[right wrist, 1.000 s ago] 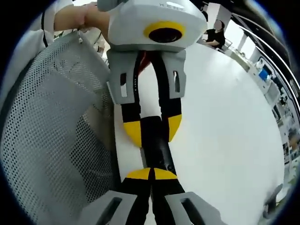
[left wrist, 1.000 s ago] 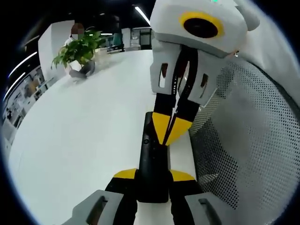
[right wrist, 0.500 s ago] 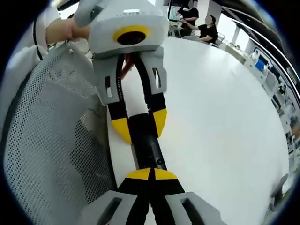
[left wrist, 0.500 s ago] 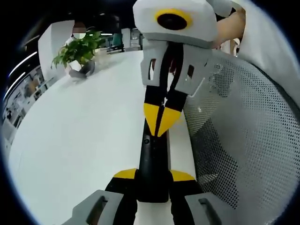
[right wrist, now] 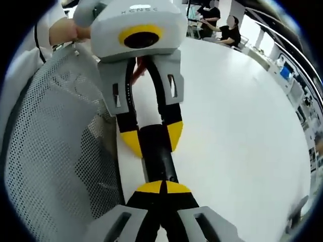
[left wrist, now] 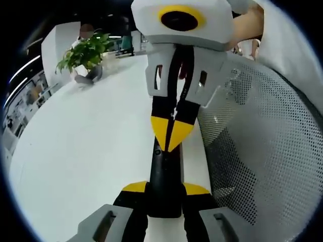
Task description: Press the specified remote control buttons in sequence, fully releasing each button before pressing the next.
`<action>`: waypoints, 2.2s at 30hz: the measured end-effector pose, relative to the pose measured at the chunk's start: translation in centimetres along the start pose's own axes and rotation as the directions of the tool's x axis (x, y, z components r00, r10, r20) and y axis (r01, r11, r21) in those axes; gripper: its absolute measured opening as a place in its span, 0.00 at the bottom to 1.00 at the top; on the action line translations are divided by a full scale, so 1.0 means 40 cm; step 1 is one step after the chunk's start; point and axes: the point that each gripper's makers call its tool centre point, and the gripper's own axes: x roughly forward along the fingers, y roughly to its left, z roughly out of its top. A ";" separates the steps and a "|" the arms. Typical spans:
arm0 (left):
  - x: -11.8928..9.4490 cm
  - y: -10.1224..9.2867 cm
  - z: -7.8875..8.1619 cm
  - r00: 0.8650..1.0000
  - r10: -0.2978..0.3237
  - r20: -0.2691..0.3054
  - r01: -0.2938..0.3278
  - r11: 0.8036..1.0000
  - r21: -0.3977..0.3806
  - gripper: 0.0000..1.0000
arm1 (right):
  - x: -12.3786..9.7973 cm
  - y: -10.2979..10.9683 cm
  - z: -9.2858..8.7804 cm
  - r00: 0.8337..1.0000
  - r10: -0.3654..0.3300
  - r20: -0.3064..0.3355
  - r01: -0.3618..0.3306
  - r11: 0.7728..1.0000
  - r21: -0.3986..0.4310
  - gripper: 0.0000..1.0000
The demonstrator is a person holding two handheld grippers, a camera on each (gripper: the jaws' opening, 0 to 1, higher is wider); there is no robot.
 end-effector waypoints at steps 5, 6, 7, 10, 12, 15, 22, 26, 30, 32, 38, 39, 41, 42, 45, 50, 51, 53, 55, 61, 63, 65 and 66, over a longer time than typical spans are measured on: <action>0.000 0.001 0.000 1.000 0.002 0.001 -0.002 1.000 0.001 0.25 | 0.001 -0.004 0.002 1.000 -0.016 -0.005 0.016 1.000 0.005 0.00; 0.000 0.001 0.000 1.000 0.001 0.001 -0.001 1.000 0.002 0.25 | 0.001 -0.005 0.002 1.000 -0.014 -0.002 0.014 1.000 0.014 0.00; 0.000 0.001 0.000 1.000 0.001 0.000 -0.001 1.000 0.005 0.25 | 0.001 -0.007 0.003 1.000 -0.011 0.001 0.011 1.000 0.022 0.00; 0.000 0.001 0.001 1.000 0.001 -0.003 -0.001 1.000 0.005 0.25 | 0.002 -0.009 0.005 1.000 -0.003 0.011 0.002 0.999 0.044 0.00; 0.000 0.001 0.001 1.000 0.002 -0.005 -0.002 1.000 0.006 0.25 | 0.004 -0.008 0.009 1.000 -0.005 0.012 0.004 0.999 0.045 0.00; 0.000 0.001 0.001 1.000 0.002 -0.007 -0.002 1.000 0.005 0.25 | 0.008 -0.008 0.016 1.000 -0.022 -0.010 0.022 1.000 -0.012 0.00; 0.000 0.000 0.002 1.000 0.007 -0.008 -0.007 1.000 -0.003 0.25 | 0.003 -0.012 0.014 0.999 0.003 0.046 -0.005 0.998 0.060 0.00; 0.000 -0.001 0.002 1.000 0.008 -0.006 -0.009 1.000 -0.004 0.25 | 0.003 -0.018 0.010 0.999 0.016 0.035 -0.018 0.996 0.086 0.00; 0.001 -0.001 0.001 1.000 0.013 -0.001 -0.013 1.000 -0.010 0.25 | 0.003 -0.025 0.005 0.999 0.027 0.023 -0.029 0.996 0.082 0.00; 0.001 -0.001 0.001 1.000 0.013 0.002 -0.013 1.000 -0.011 0.25 | 0.007 -0.026 0.007 0.999 0.032 0.012 -0.033 0.996 0.081 0.00; 0.002 -0.001 0.000 1.000 0.013 0.009 -0.013 1.000 -0.007 0.25 | 0.012 -0.032 0.007 0.997 0.066 -0.036 -0.061 0.989 0.132 0.00; 0.003 -0.001 0.000 1.000 0.014 0.012 -0.014 1.000 -0.007 0.25 | 0.012 -0.033 0.007 0.996 0.074 -0.039 -0.068 0.987 0.143 0.00; 0.003 -0.001 0.000 1.000 0.014 0.013 -0.014 1.000 -0.008 0.25 | 0.014 -0.035 0.008 0.996 0.083 -0.041 -0.075 0.983 0.169 0.00; 0.003 -0.001 0.000 1.000 0.013 0.013 -0.013 1.000 -0.007 0.25 | 0.016 -0.037 0.009 0.996 0.084 -0.044 -0.075 0.982 0.175 0.00; 0.003 -0.001 0.000 1.000 0.012 0.012 -0.012 1.000 -0.005 0.25 | 0.018 -0.038 0.009 0.994 0.094 -0.057 -0.079 0.971 0.224 0.00; 0.004 0.000 0.000 1.000 0.015 0.013 -0.015 1.000 -0.007 0.24 | 0.022 -0.043 0.010 0.994 0.090 -0.054 -0.075 0.966 0.246 0.00; 0.004 -0.001 0.000 1.000 0.015 0.013 -0.014 1.000 -0.006 0.24 | 0.022 -0.041 0.010 0.994 0.089 -0.059 -0.073 0.969 0.235 0.00; 0.004 -0.001 0.000 1.000 0.014 0.014 -0.014 1.000 -0.007 0.24 | 0.021 -0.039 0.010 0.996 0.074 -0.051 -0.062 0.975 0.212 0.00; 0.004 -0.001 0.001 1.000 0.014 0.015 -0.013 1.000 -0.009 0.24 | 0.018 -0.038 0.009 0.998 0.051 -0.021 -0.045 0.978 0.204 0.00; 0.003 0.000 0.001 1.000 0.010 0.015 -0.010 1.000 -0.010 0.24 | 0.009 -0.016 0.029 0.998 0.024 0.065 -0.034 0.986 0.160 0.00; 0.002 0.000 0.001 1.000 0.009 0.012 -0.009 1.000 -0.006 0.24 | 0.006 0.002 0.045 0.994 0.033 0.104 -0.051 0.982 0.180 0.00; 0.002 -0.001 0.001 1.000 0.002 0.007 -0.002 1.000 -0.001 0.24 | 0.007 0.001 0.038 0.997 0.003 0.071 -0.010 0.996 0.094 0.00; 0.002 0.000 0.001 1.000 0.001 0.006 -0.001 1.000 0.002 0.24 | 0.009 0.008 0.037 0.998 0.011 0.062 -0.018 0.993 0.115 0.00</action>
